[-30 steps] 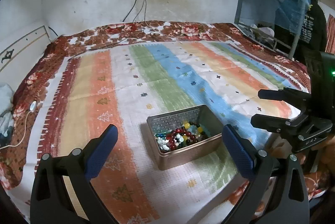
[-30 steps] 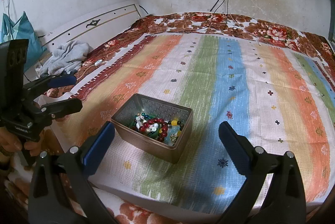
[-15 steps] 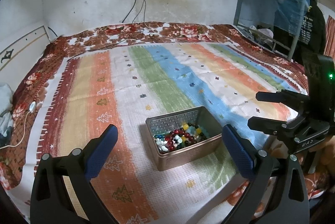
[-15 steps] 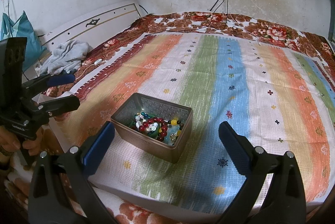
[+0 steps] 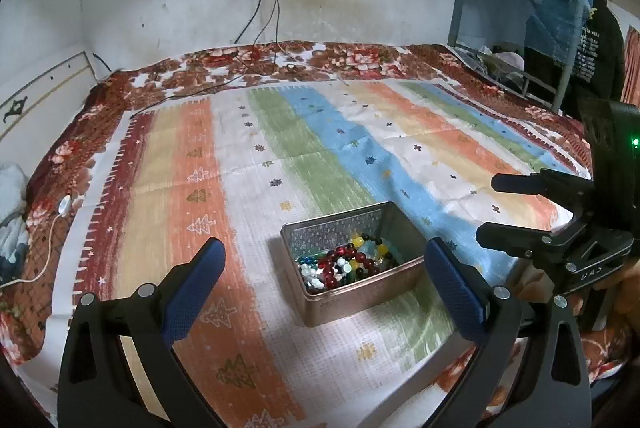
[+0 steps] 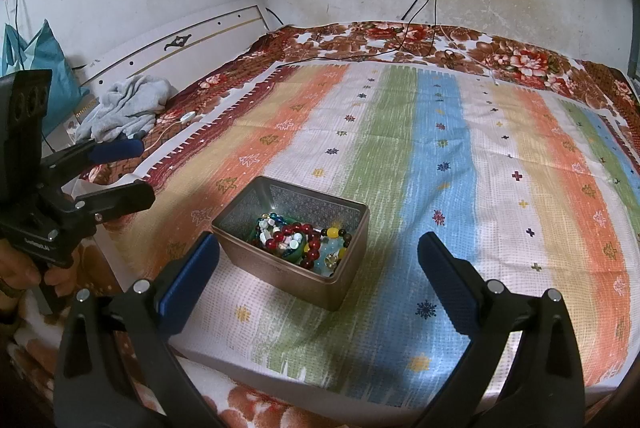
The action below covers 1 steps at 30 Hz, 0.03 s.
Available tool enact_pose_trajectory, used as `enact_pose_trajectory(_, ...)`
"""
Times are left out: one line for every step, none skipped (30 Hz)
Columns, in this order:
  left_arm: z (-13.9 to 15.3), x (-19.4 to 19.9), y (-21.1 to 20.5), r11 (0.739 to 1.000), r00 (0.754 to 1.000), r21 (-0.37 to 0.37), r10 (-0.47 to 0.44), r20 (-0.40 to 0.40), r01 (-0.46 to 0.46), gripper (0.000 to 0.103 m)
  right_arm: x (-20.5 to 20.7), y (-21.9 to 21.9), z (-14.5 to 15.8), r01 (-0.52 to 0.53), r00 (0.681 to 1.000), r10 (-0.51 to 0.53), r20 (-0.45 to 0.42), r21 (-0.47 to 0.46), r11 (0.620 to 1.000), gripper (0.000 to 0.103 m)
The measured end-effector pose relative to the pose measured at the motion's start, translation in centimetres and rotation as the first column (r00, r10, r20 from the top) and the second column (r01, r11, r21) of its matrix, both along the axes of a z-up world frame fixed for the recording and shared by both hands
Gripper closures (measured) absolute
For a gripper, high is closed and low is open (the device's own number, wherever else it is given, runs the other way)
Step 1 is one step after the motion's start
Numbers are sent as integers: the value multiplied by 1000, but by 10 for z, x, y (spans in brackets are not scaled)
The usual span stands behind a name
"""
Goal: Organize jewelry
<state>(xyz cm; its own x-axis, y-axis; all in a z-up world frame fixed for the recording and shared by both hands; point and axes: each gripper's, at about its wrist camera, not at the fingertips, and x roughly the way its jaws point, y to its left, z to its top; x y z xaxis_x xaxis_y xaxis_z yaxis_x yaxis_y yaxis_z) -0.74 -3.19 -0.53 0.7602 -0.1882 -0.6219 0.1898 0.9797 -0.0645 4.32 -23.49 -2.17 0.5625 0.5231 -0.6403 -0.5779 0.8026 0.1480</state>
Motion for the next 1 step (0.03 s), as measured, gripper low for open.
enact_pose_trajectory(0, 0, 0, 1000, 1000, 0, -1, -1, 1, 6, 0, 0, 0, -1, 1000, 1, 0, 0, 1000, 5)
